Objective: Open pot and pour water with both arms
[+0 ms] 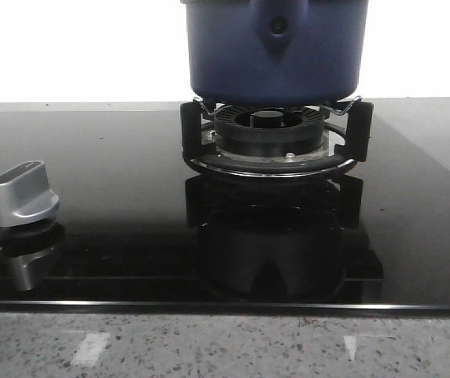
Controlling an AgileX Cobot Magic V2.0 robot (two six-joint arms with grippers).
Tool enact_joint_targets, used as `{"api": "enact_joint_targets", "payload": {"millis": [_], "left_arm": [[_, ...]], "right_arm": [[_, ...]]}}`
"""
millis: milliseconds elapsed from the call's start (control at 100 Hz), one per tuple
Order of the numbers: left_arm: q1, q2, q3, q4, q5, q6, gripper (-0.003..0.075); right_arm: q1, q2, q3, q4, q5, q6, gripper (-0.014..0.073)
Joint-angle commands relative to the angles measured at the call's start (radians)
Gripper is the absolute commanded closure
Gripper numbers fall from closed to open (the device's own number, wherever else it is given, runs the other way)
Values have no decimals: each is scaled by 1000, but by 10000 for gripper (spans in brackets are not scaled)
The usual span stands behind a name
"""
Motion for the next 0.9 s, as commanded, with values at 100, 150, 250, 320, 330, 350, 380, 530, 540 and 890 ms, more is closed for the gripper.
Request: {"api": "enact_joint_targets", "payload": {"millis": [100,150,250,320,330,350,380,530,540,890], "left_arm": [[2,11,-23,-2,-45,8,740],[2,11,-23,11,-67,11,740],[2,11,-23,102,-77,-4,740],[2,11,-23,257,-83,-99,740],[2,11,-23,278,-85,-117,740],[2,11,-23,347,-91,-207,740],[2,11,-21,454,-101,-322,740],[-7,11,41,1072,-247,-950,740],[-7,11,48,1092,-271,-996,740],[31,-115,400,1203,-510,-1179,740]], "right_arm": [[2,-2,-24,3,-84,-6,662],[2,-2,-24,3,-84,-6,662],[2,-2,-24,3,-84,-6,662],[2,-2,-24,3,-84,-6,662],[2,-2,-24,3,-84,-6,662],[2,-2,-24,3,-84,-6,662],[2,-2,-24,3,-84,-6,662],[2,-2,-24,3,-84,-6,662],[2,-2,-24,3,-84,-6,662],[2,-2,-24,3,-84,-6,662]]}}
